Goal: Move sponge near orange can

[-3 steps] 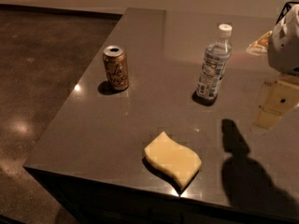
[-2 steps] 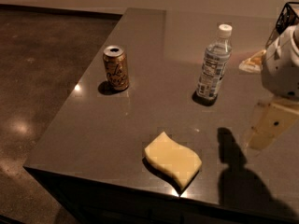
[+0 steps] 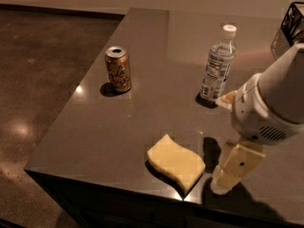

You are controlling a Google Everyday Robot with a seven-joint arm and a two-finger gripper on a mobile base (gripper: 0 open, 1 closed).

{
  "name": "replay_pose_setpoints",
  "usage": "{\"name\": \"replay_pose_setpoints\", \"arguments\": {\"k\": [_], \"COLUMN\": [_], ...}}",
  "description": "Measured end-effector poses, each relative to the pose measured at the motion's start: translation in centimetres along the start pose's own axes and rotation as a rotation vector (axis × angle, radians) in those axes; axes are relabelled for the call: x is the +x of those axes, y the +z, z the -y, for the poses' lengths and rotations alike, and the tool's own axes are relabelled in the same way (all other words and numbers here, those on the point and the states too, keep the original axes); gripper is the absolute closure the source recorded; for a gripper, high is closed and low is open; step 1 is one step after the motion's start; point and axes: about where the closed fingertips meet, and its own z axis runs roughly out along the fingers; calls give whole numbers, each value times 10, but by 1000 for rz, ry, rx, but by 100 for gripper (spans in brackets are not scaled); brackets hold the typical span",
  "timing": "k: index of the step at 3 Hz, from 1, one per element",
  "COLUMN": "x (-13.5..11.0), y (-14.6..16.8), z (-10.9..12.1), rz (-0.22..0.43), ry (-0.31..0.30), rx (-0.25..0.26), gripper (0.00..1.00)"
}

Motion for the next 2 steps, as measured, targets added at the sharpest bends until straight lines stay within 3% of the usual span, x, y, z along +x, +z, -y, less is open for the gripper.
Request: {"name": "replay_pose_setpoints", "arguments": {"k": [1,2], "x": [-11,-18], "y": [33,51], "z": [-22,-35], "rz": [74,100], "ry": [4,-7], "rx": [-24,-35], "gripper": [0,0]}}
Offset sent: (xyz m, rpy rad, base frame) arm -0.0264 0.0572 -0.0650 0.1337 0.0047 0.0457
